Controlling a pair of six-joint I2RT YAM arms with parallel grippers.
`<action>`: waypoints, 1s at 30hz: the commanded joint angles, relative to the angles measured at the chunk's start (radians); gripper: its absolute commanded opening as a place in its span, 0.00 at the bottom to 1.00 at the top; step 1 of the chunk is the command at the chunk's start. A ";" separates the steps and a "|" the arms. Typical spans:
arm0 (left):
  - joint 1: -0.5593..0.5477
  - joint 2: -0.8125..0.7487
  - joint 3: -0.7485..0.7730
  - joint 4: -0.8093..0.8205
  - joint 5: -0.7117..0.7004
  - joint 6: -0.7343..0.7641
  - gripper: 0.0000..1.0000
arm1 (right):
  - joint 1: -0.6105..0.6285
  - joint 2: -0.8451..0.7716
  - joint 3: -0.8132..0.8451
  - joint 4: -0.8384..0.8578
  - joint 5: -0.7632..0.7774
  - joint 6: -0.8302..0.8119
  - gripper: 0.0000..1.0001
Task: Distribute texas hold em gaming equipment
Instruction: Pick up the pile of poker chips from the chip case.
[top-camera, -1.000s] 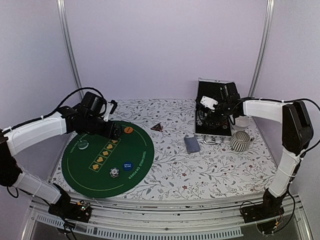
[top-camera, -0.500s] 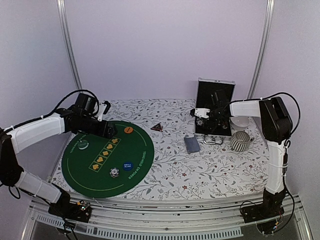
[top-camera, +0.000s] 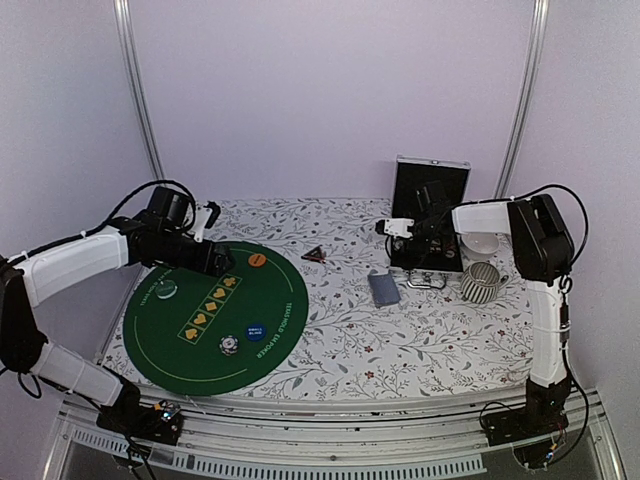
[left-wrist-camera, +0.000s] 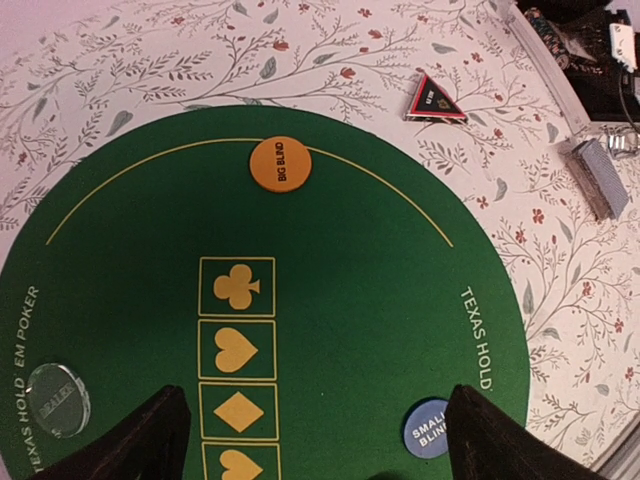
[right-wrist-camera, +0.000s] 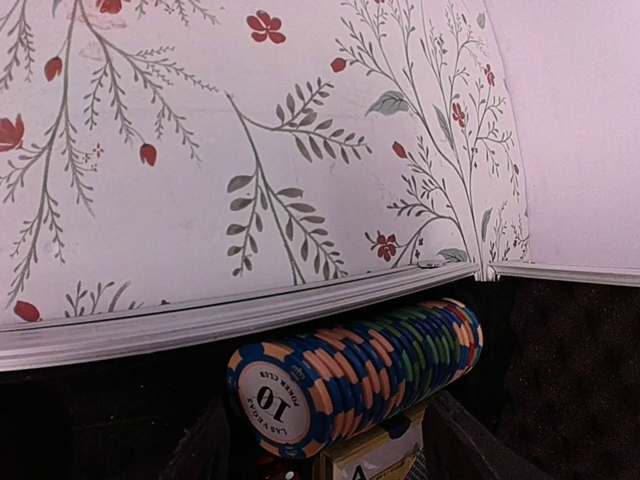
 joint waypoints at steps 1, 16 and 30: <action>0.025 -0.014 -0.010 0.022 0.037 0.010 0.91 | 0.008 0.025 0.010 0.000 0.005 0.012 0.64; 0.045 -0.035 -0.019 0.031 0.065 0.009 0.91 | 0.020 0.014 -0.014 -0.068 0.030 0.053 0.47; 0.047 -0.053 -0.034 0.041 0.081 0.009 0.92 | 0.040 -0.082 -0.082 -0.140 -0.046 0.048 0.47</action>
